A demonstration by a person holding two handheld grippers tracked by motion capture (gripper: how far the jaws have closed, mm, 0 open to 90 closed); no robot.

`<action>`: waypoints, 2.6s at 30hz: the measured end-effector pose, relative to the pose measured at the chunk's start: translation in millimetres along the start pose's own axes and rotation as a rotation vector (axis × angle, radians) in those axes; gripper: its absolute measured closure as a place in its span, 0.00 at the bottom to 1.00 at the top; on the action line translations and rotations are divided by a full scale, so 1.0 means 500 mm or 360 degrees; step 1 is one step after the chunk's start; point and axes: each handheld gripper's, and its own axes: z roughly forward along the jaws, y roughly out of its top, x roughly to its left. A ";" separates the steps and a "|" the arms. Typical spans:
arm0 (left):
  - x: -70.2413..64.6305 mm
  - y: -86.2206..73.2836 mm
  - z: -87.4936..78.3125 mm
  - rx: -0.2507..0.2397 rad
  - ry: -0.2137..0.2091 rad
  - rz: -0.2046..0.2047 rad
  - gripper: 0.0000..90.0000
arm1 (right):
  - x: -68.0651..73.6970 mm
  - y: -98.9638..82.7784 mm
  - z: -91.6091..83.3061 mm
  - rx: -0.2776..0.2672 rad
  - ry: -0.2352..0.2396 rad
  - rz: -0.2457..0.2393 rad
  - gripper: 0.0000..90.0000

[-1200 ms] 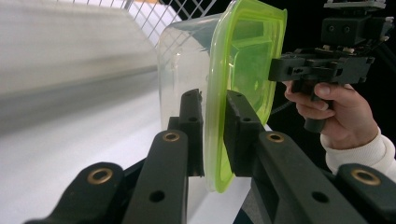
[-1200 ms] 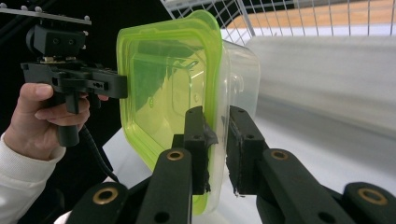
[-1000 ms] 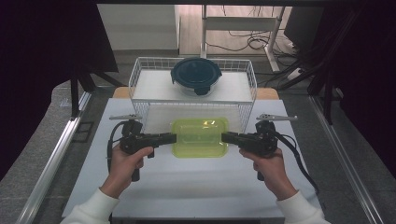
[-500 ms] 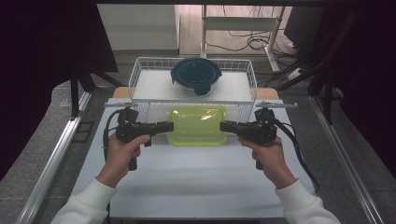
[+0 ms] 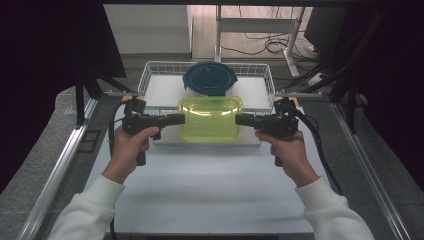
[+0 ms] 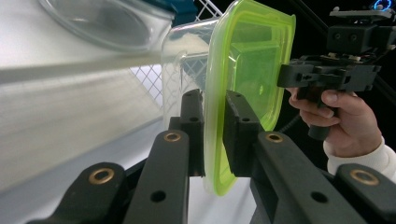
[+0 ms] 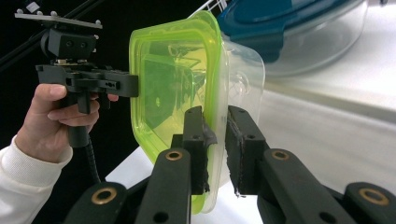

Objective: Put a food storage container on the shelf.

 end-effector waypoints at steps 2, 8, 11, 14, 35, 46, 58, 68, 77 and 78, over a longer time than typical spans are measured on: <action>0.000 0.011 0.001 -0.0005 0.0006 0.0007 0.89 | 0.000 0.011 0.000 -0.0005 -0.0006 -0.0011 0.86; -0.003 0.045 0.001 -0.0004 0.0008 0.0035 0.89 | -0.009 0.045 0.003 -0.0014 -0.0002 0.0000 0.87; 0.001 0.065 0.001 -0.0005 0.0007 0.0035 0.89 | -0.012 0.060 0.006 -0.0023 -0.0003 0.0003 0.87; 0.004 0.082 0.001 -0.0007 0.0008 0.0028 0.89 | -0.017 0.076 0.010 -0.0031 0.0003 0.0017 0.87; 0.040 0.209 0.018 -0.0017 -0.0010 -0.0029 0.89 | -0.053 0.197 0.032 -0.0028 -0.0006 0.0085 0.87; 0.069 0.242 0.039 -0.0012 -0.0003 -0.0132 0.89 | -0.080 0.233 0.041 -0.0029 -0.0004 0.0163 0.88; 0.111 0.250 0.059 -0.0024 -0.0031 -0.0272 0.89 | -0.118 0.247 0.073 0.0025 -0.0033 0.0297 0.87; 0.144 0.255 0.076 -0.0065 -0.0081 -0.0482 0.86 | -0.158 0.253 0.107 0.0048 -0.0071 0.0482 0.81; 0.156 0.253 0.083 -0.0080 -0.0091 -0.0528 0.84 | -0.172 0.250 0.115 0.0027 -0.0052 0.0581 0.80; 0.156 0.253 0.083 -0.0080 -0.0089 -0.0529 0.84 | -0.172 0.251 0.116 0.0028 -0.0051 0.0591 0.80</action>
